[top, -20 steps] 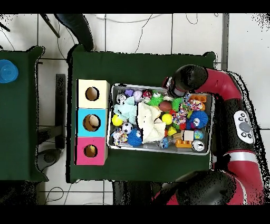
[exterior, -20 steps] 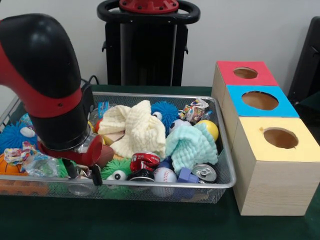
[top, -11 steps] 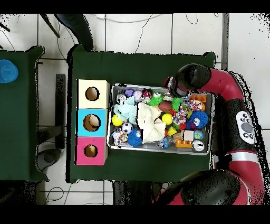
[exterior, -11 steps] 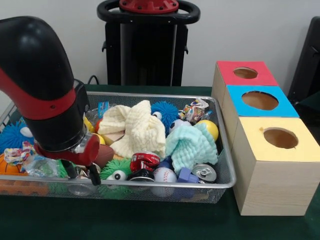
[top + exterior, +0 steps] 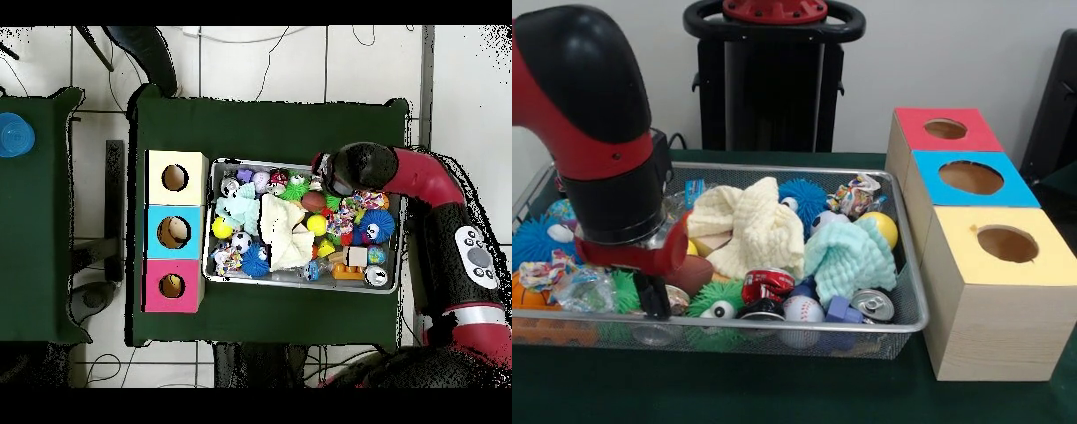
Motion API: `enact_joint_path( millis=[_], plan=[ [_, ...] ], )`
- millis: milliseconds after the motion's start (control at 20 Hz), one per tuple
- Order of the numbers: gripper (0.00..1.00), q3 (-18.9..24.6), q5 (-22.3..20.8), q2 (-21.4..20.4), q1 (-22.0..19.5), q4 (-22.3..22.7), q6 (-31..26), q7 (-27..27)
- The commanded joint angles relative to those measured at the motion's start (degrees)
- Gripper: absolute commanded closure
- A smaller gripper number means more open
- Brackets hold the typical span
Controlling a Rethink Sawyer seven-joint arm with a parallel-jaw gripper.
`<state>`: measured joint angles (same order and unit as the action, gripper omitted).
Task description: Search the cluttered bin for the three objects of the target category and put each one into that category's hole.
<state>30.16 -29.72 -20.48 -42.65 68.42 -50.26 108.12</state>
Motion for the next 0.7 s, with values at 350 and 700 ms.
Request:
enact_joint_path(
  millis=[350, 700],
  plan=[
    [0.00, -5.5, -4.4, -14.1, 8.0, 23.0, 13.2, 2.0],
    [0.00, -3.9, -3.9, -9.6, 4.1, 20.1, 15.5, -2.5]
  ],
)
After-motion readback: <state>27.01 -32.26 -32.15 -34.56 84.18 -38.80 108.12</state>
